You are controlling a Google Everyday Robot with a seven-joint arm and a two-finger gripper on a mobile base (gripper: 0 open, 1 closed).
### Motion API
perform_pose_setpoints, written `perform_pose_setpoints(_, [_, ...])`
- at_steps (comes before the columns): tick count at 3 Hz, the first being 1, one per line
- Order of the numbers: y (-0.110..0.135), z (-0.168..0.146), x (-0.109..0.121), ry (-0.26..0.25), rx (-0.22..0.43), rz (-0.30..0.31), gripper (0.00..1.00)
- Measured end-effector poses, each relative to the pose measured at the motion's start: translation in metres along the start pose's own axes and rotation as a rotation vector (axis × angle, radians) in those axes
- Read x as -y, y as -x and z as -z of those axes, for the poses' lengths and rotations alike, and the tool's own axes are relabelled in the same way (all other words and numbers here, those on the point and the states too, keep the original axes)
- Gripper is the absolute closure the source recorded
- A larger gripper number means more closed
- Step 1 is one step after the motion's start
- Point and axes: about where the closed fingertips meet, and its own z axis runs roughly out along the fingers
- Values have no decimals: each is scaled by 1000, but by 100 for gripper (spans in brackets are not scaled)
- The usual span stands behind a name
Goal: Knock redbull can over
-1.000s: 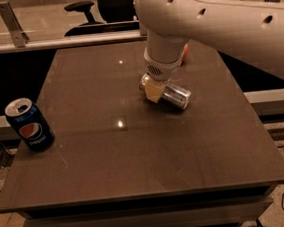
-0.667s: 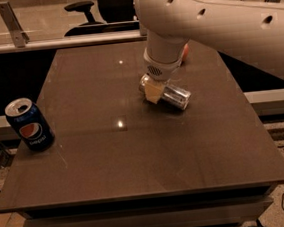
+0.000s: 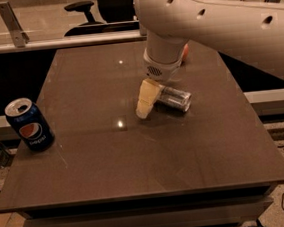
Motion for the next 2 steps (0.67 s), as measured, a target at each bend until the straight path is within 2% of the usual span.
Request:
perform_pose_setpoints(1, [0,1,0,4,9,1,0])
perform_pose_setpoints(2, [0,11,2,18,58,4,0])
